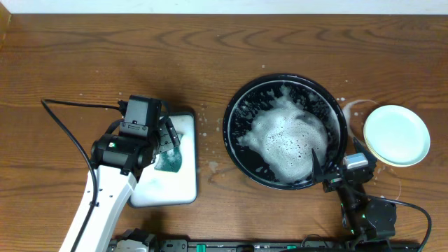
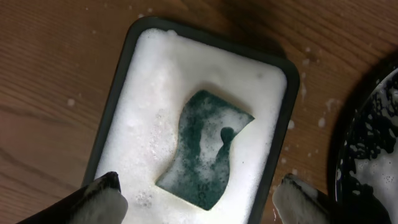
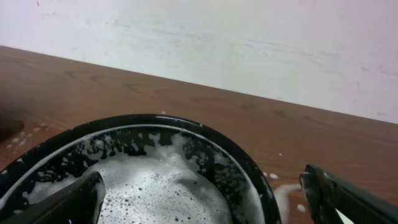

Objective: Clean dirty plates on tray and stack at the side

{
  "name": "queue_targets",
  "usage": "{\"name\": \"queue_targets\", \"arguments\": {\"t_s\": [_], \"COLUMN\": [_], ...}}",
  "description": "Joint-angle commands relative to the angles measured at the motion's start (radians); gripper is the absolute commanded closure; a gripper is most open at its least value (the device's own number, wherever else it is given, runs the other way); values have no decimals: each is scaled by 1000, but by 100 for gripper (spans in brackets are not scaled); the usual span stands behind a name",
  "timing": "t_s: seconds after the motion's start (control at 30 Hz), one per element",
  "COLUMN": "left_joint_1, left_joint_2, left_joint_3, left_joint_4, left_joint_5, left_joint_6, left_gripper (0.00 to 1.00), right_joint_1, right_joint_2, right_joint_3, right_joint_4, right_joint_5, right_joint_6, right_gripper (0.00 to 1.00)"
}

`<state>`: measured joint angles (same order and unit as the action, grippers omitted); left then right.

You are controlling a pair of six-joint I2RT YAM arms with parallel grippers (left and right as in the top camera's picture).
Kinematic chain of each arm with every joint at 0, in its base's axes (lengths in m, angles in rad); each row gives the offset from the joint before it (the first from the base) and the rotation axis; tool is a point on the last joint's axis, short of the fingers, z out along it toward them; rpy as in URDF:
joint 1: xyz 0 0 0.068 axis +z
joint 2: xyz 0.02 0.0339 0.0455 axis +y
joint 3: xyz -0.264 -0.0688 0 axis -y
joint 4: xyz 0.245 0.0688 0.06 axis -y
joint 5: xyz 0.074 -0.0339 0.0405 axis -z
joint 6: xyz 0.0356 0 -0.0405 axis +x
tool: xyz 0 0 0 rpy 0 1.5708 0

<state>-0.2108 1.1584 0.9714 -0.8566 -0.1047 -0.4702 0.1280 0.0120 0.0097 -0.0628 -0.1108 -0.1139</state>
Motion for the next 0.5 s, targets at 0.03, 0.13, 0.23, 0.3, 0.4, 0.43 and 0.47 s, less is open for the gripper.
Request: {"name": "queue_targets", "arguments": {"t_s": [0.03,0.13,0.23,0.3,0.4,0.43,0.47], "left_joint_1": [5,5,5,5,5,3,3], "left_joint_2": [-2,-2,-2,-2,-22,-45,-82], "left_joint_3": [27,27,27,27,12,-2,-22], "left_joint_4": [-2,-2,-2,-2,-2,-2,-2], "left_joint_5": [-12,-13,-13,-12,-12,-12,-13], "left_joint_6": [6,6,6,6,6,6,6], "left_gripper": [18,18,18,18,18,18,18], "right_joint_1": [10,10,10,10,10,10,10], "right_joint_2": [-7,-7,-7,-7,-6,-6,-6], "right_joint_3": [-4,-4,-4,-4,-4,-4,-4], "right_joint_4": [-2,-1,-1,-1,-2,-2,-2], "right_joint_5": [9,9,9,9,9,9,9], "right_joint_6": [-7,-7,-7,-7,-7,-7,-7], "right_gripper": [1,1,1,1,1,1,1]}}
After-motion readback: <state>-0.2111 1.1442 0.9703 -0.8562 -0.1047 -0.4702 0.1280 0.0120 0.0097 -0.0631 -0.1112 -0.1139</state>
